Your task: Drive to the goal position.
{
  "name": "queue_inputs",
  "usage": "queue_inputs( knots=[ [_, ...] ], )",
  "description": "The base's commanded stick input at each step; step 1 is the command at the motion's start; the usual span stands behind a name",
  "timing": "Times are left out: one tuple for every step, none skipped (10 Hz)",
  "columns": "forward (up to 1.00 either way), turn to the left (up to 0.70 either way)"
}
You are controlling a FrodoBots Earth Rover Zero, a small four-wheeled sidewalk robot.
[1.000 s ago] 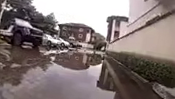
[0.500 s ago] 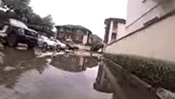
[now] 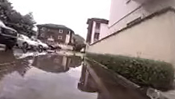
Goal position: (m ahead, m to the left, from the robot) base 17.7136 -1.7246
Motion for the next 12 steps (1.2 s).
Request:
queue_inputs(
  knots=[
    [0.50,0.00],
    [0.50,0.00],
    [0.50,0.00],
    [0.50,0.00],
    [0.50,0.00],
    [0.50,0.00],
    [0.50,0.00],
    [0.50,0.00],
    [0.50,0.00],
    [0.50,0.00],
    [0.50,0.00],
    [0.50,0.00]
  ],
)
